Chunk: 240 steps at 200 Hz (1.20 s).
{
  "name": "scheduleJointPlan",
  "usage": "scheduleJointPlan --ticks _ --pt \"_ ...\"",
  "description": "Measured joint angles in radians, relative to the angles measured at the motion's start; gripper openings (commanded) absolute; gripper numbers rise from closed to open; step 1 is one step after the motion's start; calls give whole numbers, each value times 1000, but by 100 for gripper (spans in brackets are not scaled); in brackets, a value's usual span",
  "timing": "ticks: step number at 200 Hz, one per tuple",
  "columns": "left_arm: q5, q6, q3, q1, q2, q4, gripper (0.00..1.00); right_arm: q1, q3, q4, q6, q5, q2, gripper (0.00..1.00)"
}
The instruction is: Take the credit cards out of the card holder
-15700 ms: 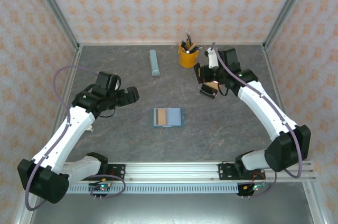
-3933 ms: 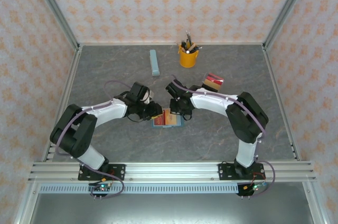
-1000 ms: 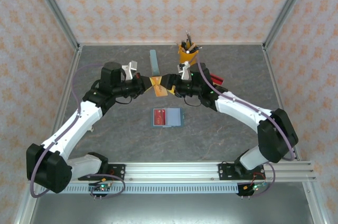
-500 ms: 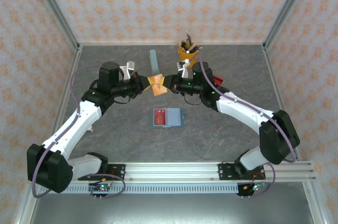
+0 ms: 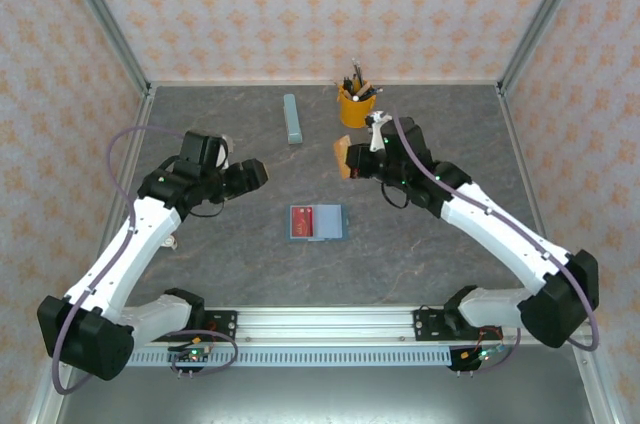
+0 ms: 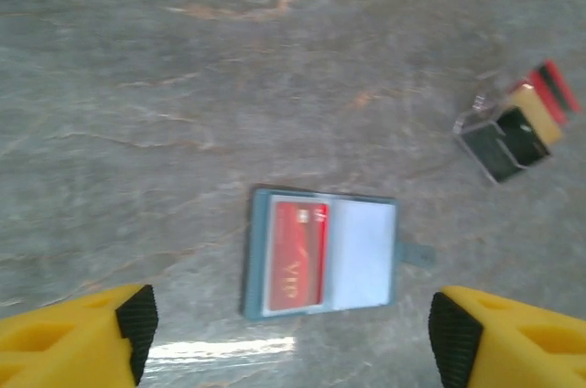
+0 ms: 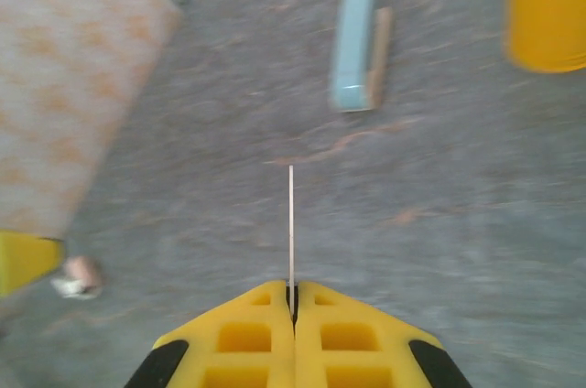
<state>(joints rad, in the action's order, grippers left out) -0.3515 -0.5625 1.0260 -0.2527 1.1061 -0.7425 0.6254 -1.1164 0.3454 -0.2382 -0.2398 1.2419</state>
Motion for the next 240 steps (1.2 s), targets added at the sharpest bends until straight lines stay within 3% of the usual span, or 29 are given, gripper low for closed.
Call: scheduleJointPlan --ticks 38,55,116,175,240 --pt "57 69 0 7 6 -29 99 -127 -37 109 245 103 -16 0" --pt "64 79 0 7 16 -29 100 -204 -69 142 344 104 -1 0" --pt "80 93 54 7 107 -27 100 -441 -277 199 684 -48 269 0" --pt "75 120 66 7 119 -16 100 -524 -281 268 1020 -248 441 0" --pt "53 127 66 7 154 -1 100 -525 -287 298 1232 -321 545 0"
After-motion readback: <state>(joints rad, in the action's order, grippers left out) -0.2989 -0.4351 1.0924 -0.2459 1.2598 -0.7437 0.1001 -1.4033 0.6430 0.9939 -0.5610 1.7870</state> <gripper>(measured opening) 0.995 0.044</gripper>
